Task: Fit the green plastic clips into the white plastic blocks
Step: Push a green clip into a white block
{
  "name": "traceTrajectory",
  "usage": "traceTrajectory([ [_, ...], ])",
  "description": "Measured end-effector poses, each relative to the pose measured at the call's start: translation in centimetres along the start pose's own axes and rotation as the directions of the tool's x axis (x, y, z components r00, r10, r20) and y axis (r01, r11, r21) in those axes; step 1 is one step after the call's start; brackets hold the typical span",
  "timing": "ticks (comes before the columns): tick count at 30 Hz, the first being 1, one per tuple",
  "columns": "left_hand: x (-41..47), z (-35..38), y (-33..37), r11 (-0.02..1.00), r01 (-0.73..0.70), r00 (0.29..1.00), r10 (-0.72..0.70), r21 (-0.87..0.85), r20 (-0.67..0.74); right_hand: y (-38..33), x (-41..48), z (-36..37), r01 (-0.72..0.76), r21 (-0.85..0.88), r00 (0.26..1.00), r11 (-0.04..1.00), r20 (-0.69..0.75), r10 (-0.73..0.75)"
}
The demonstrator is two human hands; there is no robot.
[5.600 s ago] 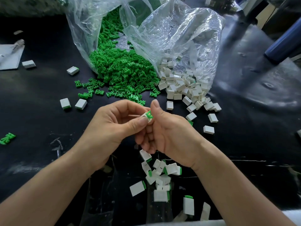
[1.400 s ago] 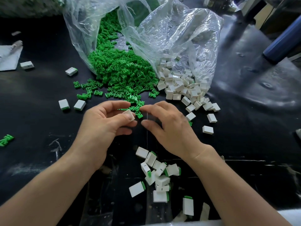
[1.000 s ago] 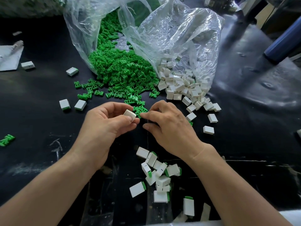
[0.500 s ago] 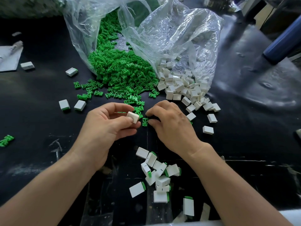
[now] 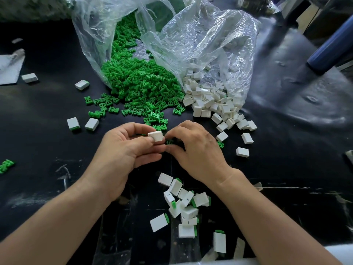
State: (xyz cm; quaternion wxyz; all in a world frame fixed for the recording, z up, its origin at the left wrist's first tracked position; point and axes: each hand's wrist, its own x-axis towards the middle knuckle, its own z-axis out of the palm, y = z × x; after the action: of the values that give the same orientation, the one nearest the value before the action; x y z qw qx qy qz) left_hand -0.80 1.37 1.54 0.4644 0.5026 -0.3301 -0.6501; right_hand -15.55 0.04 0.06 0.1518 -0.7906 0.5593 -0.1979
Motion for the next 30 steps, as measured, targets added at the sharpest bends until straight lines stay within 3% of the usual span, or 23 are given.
traceTrajectory([
  [4,0.0,0.0,0.0,1.000,0.008,1.000,-0.008,0.006,0.002,0.1,-0.2,-0.4,-0.086,0.231,0.994,0.969,-0.042,0.099],
  [8,-0.1,-0.1,0.0,0.993,-0.058,0.998,0.057,0.105,0.011,0.5,-0.1,-1.2,-0.151,0.497,0.977,0.855,-0.059,0.207],
  [11,-0.3,-0.1,0.0,0.984,-0.098,0.995,0.097,0.147,0.019,0.4,-0.2,-1.6,-0.138,0.597,0.975,0.790,-0.056,0.213],
  [18,-0.5,0.1,-0.1,0.956,-0.144,0.989,0.143,0.255,0.022,-0.2,-0.5,-1.9,-0.100,0.661,0.988,0.744,-0.019,0.150],
  [30,-0.6,0.2,-0.1,0.958,-0.158,0.986,0.139,0.240,0.094,-0.2,-0.7,-1.6,-0.041,0.585,0.997,0.810,-0.025,0.069],
])
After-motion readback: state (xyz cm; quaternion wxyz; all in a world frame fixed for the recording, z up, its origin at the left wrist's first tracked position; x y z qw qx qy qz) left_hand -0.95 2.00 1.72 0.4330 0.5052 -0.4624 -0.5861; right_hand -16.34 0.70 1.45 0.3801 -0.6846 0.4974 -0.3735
